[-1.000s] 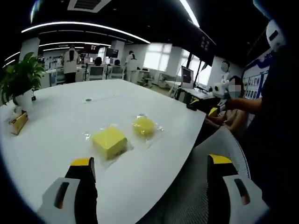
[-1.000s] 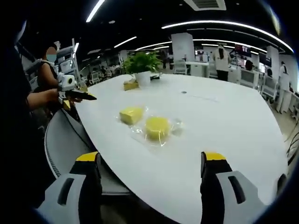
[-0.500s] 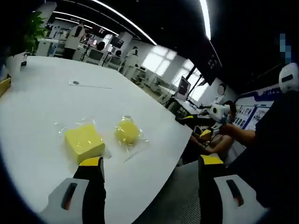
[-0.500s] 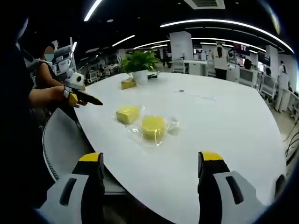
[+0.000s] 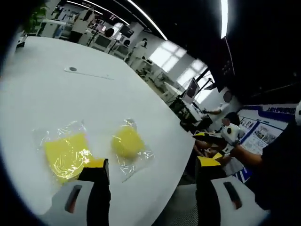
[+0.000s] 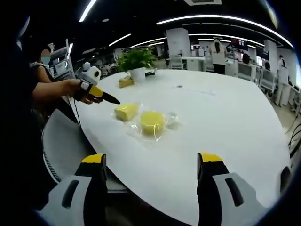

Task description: Compare the silicone blocks by pressing each to a similar depth, holding the contact briefly, and releasing to observe deformation and rebound differences across the visible hardness samples.

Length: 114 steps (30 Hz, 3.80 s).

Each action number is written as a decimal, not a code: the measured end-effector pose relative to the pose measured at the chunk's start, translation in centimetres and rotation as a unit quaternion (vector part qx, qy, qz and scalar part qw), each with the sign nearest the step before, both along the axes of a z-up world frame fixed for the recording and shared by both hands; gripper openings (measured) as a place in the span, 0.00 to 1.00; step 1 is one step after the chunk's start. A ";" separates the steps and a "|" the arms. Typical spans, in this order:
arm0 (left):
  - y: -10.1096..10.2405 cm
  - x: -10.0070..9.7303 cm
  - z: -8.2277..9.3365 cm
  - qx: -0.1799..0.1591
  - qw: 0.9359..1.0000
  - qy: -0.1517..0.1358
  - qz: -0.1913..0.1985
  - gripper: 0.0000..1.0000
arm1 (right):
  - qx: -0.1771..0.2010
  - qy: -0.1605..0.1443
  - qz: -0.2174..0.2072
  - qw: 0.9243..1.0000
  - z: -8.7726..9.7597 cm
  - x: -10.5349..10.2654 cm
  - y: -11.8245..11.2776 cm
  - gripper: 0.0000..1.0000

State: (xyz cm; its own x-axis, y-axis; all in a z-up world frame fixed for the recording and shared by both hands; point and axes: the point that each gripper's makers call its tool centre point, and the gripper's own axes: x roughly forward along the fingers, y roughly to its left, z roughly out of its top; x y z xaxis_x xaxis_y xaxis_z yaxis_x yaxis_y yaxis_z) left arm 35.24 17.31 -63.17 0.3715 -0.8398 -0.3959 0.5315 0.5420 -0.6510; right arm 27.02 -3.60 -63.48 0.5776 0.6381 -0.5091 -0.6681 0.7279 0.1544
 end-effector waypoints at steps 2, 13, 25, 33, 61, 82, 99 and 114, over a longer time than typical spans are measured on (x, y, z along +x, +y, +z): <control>-0.1 1.4 -0.6 0.015 1.000 0.010 0.020 0.69 | 0.001 -0.002 -0.003 1.000 0.1 0.0 -0.1 0.72; -3.0 5.9 -3.3 0.028 0.996 0.066 0.054 0.62 | -0.003 0.001 -0.011 1.000 0.3 -0.2 -0.9 0.69; -3.3 7.5 -6.7 0.042 0.988 0.130 0.078 0.59 | -0.008 0.006 -0.021 1.000 0.1 0.0 -1.7 0.68; -3.7 9.5 -7.9 0.013 0.976 0.176 0.129 0.55 | -0.011 0.005 -0.019 1.000 0.1 0.3 -1.8 0.67; -5.4 9.5 -9.9 0.005 0.967 0.226 0.118 0.22 | -0.017 0.014 -0.033 0.999 -0.5 0.2 -3.1 0.63; -5.5 10.0 -10.1 -0.028 0.958 0.241 0.154 0.06 | -0.020 0.020 -0.026 0.999 -0.8 -0.1 -2.8 0.60; -6.3 9.1 -7.4 -0.012 0.990 0.121 0.073 0.00 | -0.019 0.020 -0.025 0.999 -0.9 -0.1 -2.6 0.59; -4.8 7.0 -1.2 -0.076 0.995 0.034 0.052 0.00 | -0.018 0.008 -0.001 1.000 -0.1 -0.5 -0.7 0.58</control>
State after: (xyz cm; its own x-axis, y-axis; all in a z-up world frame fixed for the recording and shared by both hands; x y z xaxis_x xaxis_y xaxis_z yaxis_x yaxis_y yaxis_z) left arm 42.21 12.48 -64.33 0.4367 -0.8503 -0.2937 0.4300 0.4841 -0.7621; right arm 26.52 -4.31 -63.59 0.5698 0.6184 -0.5412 -0.6645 0.7342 0.1393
